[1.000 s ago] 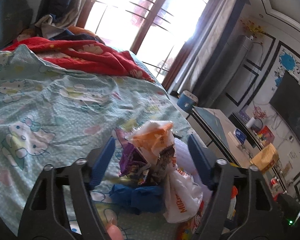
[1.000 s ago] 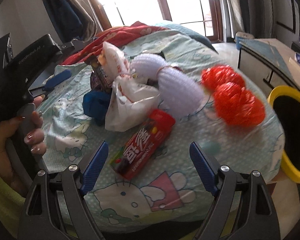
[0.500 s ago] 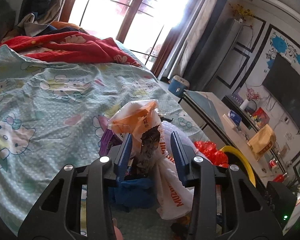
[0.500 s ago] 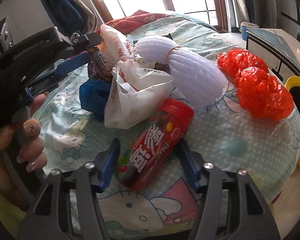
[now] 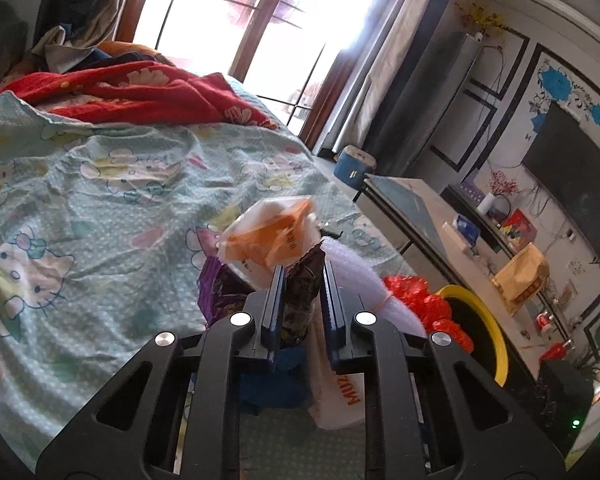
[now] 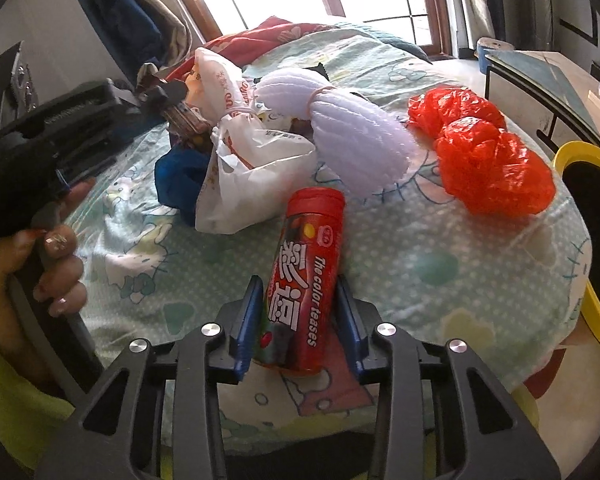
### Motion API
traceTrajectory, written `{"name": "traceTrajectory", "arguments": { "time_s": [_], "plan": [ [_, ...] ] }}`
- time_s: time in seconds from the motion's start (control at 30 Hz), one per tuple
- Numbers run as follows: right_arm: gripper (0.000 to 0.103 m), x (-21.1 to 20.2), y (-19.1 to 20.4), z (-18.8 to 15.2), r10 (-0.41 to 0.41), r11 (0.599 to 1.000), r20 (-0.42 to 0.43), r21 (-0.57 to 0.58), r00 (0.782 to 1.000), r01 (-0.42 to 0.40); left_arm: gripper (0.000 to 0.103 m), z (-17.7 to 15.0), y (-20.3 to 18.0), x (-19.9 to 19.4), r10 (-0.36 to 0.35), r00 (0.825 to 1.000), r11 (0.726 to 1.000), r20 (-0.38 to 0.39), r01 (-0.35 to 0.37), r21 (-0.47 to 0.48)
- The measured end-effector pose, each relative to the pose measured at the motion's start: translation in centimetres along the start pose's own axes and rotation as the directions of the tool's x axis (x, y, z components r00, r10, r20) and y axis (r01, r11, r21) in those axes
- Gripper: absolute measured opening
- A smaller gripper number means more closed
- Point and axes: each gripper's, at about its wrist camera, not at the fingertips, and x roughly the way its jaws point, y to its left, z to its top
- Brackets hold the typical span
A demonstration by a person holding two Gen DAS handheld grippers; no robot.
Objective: Collect trash
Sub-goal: 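Grasp a dark wrapper with the left tool while the right tool grasps the red candy tube, then carry the wrapper and red tube in both tools over the bin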
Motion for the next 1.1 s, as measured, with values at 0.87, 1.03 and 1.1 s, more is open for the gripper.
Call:
{"name": "traceTrajectory", "arguments": {
  "time_s": [0.87,1.03,1.1],
  "plan": [
    [0.031,-8.3,-4.4,2.2,-0.001,0.996,0.223,0.09,0.975,-0.019,0.011,0.8,-2.6,-3.0,-0.118,0.99,0.993,0.075,0.116,0.035],
    [0.031,-9.8,-6.0,2.7,-0.017,0.992,0.257,0.127,0.966,-0.017,0.011,0.2,-4.1,-1.0,-0.159,0.985,0.981,0.068,0.15,0.12],
    [0.031,-10.3,-6.5,2.8,-0.02,0.99,0.268,0.143,0.963,-0.019,0.011,0.1,-4.9,-0.2,-0.154,0.986,0.976,0.067,0.141,0.167]
  ]
}}
